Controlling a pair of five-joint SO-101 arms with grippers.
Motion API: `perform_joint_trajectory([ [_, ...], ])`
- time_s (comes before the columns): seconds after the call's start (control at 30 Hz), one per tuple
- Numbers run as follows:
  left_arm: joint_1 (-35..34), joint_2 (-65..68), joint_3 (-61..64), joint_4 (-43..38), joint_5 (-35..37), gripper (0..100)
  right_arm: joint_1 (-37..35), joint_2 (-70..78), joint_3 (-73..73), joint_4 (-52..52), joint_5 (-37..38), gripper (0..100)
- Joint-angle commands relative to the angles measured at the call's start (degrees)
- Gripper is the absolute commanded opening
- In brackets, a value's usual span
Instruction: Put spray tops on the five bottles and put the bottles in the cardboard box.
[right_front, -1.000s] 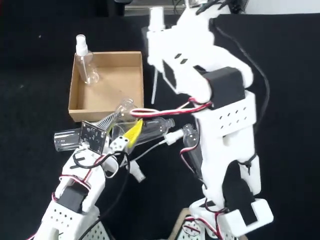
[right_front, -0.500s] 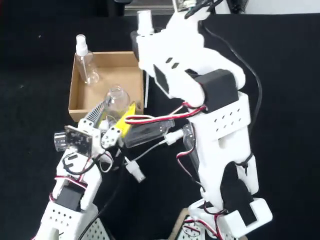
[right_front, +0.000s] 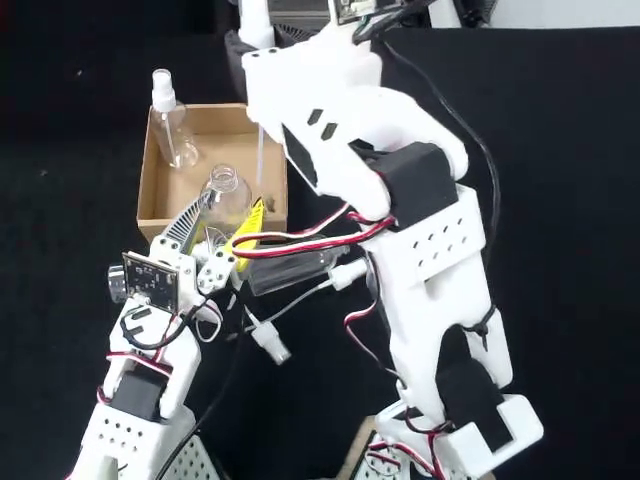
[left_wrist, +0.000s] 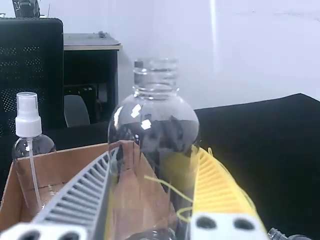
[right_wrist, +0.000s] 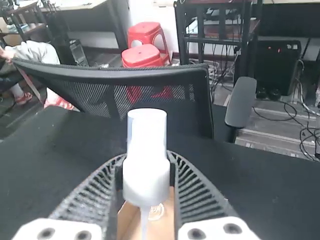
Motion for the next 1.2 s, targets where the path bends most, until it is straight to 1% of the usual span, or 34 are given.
perform_joint_trajectory([
  [0.0,-0.5,-1.1,1.3,-1.2,0.5,4,-0.9,-4.0,-0.8,-2.2,-0.4,1.1],
  [0.27,-0.5,-1.1,1.3,-1.2,0.5,4,-4.0,-4.0,-1.0,-3.3,-0.2,1.1],
  [0.47,-0.4,-1.1,1.3,-1.2,0.5,4,-3.9,-4.3,-0.2,-3.4,-0.2,1.1],
  [0.63,-0.4,-1.1,1.3,-1.2,0.5,4,-4.2,-9.8,3.3,-4.0,-0.4,1.1],
  [0.7,-0.4,-1.1,1.3,-1.2,0.5,4,-4.1,-13.1,6.8,-6.4,-0.4,1.1],
  [0.83,-0.4,-1.1,1.3,-1.2,0.5,4,-4.0,-19.0,19.9,-18.1,-0.3,1.1],
  [1.17,-0.4,-1.1,1.3,-1.2,0.5,4,-4.1,-39.4,58.8,-59.6,-0.4,1.1],
])
